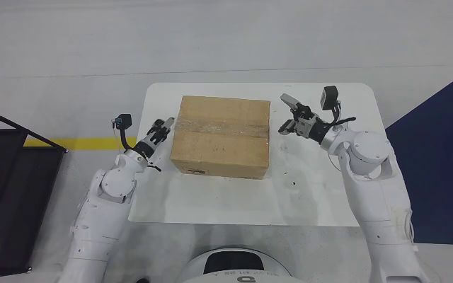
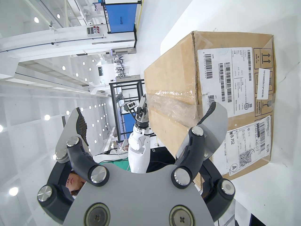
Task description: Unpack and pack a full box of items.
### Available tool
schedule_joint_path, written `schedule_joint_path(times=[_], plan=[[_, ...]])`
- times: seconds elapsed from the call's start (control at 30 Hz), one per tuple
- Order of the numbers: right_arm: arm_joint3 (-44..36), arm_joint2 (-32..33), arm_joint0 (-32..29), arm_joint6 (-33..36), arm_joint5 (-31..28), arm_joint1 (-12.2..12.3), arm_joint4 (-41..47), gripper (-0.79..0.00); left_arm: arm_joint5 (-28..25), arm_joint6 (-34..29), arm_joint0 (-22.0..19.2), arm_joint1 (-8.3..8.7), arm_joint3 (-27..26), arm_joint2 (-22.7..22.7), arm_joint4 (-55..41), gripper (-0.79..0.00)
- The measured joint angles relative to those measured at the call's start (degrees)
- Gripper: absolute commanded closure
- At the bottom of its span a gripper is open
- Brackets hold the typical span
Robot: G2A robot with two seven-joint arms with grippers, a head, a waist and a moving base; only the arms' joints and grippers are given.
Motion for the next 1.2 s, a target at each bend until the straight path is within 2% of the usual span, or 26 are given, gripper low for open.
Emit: schedule_joint_path(times=[0.43,1.2], plan=[[0.03,-0.02,0.02,0.05,0.10,0.00,-0.03,-0.785,-0.83,2.39,3.60,0.71,-0.57,-5.85,-3.50,-0.785],[0.03,-0.02,0.02,0.05,0.10,0.00,-0.03,-0.785,-0.93,2.40,3.65,0.72,-0.60,-5.91,-3.53,-0.785]])
